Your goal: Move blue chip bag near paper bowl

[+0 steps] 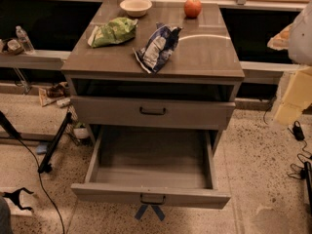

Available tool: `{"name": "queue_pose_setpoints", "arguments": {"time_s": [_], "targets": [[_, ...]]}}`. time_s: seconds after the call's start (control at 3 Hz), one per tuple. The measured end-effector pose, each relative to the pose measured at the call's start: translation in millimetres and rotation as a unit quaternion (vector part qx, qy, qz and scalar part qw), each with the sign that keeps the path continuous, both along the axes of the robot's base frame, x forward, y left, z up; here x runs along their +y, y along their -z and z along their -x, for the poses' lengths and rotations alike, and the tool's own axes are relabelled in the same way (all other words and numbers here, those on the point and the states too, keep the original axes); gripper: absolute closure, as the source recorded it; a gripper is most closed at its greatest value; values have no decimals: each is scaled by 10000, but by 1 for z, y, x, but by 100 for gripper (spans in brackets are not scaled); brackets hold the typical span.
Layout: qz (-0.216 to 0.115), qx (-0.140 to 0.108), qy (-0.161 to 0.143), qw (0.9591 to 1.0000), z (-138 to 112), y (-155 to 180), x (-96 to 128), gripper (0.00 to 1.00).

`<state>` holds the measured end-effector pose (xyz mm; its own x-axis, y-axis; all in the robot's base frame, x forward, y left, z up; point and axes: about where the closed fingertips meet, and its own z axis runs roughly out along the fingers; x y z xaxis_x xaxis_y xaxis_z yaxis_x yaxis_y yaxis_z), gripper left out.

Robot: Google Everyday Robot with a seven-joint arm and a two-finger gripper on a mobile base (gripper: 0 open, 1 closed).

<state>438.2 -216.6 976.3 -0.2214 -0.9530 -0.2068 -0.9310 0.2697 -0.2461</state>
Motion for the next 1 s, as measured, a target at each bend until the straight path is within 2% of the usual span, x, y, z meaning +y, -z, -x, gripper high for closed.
{"name": "queue_pose_setpoints", "arguments": {"time_s": [0.33, 0.67, 1.0], "targets": [[-45, -43, 37, 10000, -2, 0, 0, 0], [-426, -384, 348, 9977, -18, -4, -5, 0], [-912, -999, 605, 9890, -73, -13, -13, 0]]}}
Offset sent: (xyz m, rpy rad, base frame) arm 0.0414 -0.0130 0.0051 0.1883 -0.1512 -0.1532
